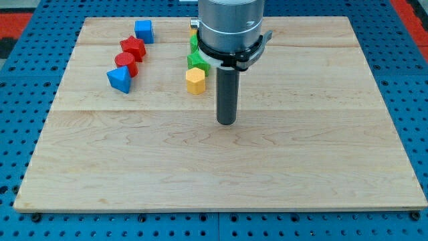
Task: Place the arm to the left side of the red star
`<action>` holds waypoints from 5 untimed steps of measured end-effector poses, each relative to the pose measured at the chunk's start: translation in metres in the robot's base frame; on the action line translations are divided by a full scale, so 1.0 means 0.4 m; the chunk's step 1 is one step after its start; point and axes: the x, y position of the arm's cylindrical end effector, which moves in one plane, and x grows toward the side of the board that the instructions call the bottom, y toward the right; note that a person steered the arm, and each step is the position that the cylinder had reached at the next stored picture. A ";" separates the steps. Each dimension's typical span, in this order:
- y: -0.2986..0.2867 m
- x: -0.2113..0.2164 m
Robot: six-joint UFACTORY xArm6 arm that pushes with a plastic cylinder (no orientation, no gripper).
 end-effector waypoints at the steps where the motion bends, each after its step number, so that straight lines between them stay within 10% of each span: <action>1: 0.000 0.000; 5: 0.001 0.001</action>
